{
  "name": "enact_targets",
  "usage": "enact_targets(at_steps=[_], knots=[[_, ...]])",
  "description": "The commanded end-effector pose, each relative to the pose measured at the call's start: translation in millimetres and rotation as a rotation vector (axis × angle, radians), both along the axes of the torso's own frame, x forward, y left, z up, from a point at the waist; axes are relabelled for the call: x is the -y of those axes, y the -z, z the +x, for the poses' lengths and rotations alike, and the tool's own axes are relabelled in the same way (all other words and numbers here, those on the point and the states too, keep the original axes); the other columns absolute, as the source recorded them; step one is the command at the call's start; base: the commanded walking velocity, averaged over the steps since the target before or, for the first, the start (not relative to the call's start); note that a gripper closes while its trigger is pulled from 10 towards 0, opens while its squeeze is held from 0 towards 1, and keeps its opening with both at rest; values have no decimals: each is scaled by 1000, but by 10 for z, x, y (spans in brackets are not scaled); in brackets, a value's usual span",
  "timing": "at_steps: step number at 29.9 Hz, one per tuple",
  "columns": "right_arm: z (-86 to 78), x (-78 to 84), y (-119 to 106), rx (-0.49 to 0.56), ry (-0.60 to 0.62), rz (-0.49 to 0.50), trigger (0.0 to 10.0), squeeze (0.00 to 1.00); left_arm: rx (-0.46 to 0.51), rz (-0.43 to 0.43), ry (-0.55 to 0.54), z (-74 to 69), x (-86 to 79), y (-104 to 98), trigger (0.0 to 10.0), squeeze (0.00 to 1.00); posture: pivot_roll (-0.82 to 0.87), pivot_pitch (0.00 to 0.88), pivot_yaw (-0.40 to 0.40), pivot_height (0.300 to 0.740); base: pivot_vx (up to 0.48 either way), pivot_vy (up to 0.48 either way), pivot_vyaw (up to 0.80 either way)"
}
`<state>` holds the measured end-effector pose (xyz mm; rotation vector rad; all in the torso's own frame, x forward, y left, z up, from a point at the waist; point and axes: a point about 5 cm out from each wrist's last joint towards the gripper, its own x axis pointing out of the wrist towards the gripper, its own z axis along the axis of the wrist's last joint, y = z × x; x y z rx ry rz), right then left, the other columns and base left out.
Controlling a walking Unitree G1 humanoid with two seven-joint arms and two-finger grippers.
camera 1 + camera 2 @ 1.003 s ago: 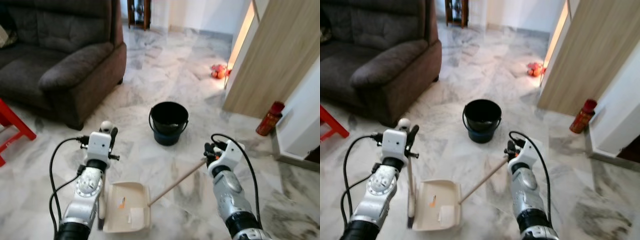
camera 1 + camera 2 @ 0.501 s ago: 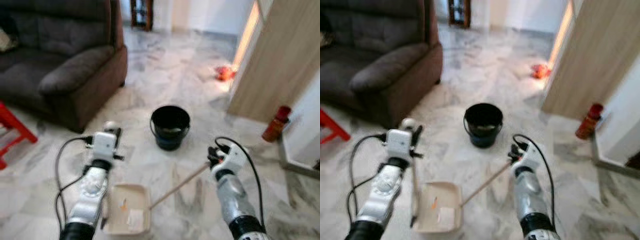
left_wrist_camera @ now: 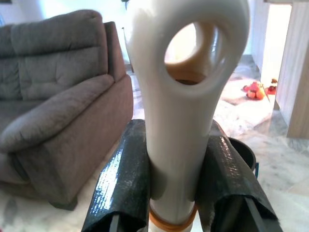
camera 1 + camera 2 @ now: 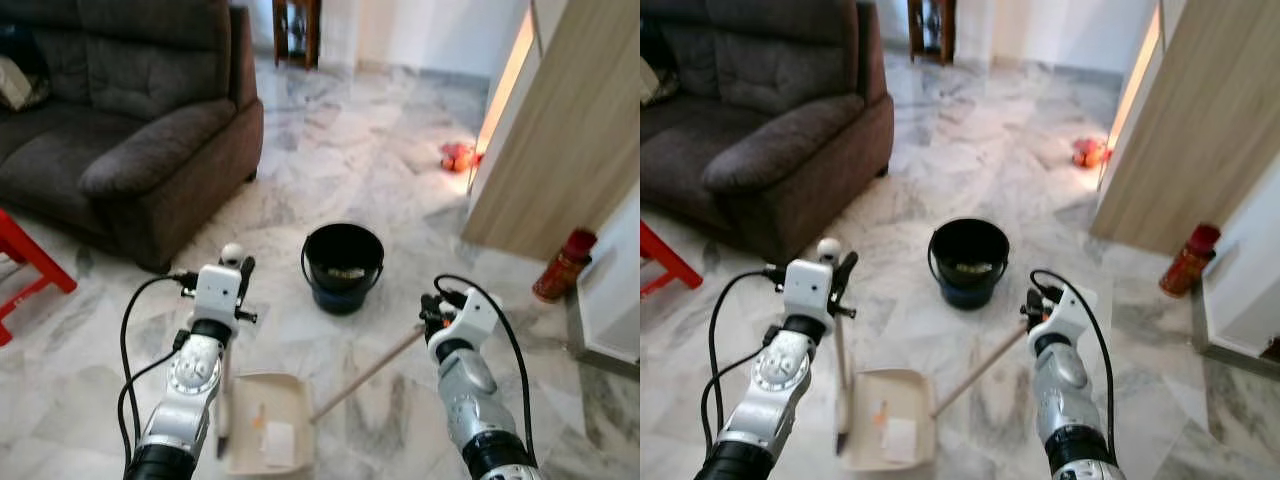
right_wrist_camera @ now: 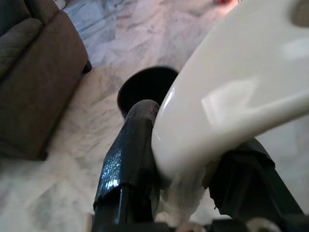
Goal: Sweep floor
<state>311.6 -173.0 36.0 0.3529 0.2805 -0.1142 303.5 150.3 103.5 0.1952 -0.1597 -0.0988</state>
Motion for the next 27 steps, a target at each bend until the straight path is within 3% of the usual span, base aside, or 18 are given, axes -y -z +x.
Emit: enact_targets(at_steps=[1, 27], knots=[[85, -79, -125, 54, -13, 25, 10000, 0, 53, 22, 2, 35, -29, -118, 10000, 0, 49, 0, -47, 740, 281, 0, 0], [77, -54, -126, 55, -26, 5, 10000, 0, 53, 24, 5, 57, -7, -126, 10000, 0, 50, 0, -52, 740, 281, 0, 109]])
